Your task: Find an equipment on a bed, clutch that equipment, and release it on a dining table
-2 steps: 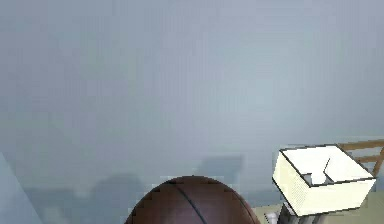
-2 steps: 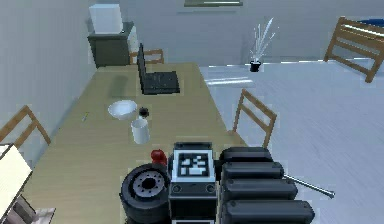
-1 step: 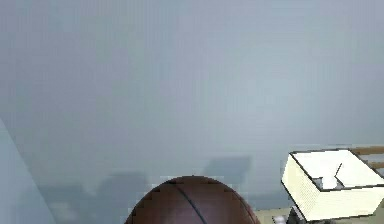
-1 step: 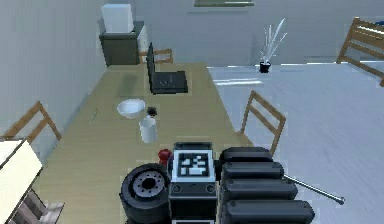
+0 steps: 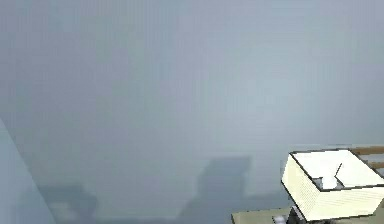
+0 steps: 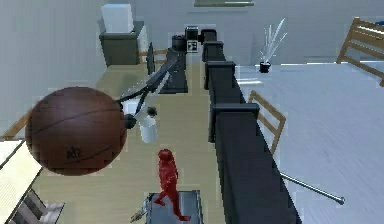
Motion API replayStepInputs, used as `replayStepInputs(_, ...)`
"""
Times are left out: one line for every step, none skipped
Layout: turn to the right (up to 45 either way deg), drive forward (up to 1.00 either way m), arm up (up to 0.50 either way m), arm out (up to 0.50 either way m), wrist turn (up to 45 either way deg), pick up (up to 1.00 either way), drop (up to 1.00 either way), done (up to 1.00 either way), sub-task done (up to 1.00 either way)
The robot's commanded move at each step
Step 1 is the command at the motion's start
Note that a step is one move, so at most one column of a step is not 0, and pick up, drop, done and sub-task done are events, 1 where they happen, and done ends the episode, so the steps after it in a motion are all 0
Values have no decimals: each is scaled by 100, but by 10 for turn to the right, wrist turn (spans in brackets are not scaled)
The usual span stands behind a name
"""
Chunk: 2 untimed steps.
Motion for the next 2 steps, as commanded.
replayStepInputs(0,0,0,0,450,0,0,0,0)
replayStepInputs(0,0,0,0,330,0,0,0,0)
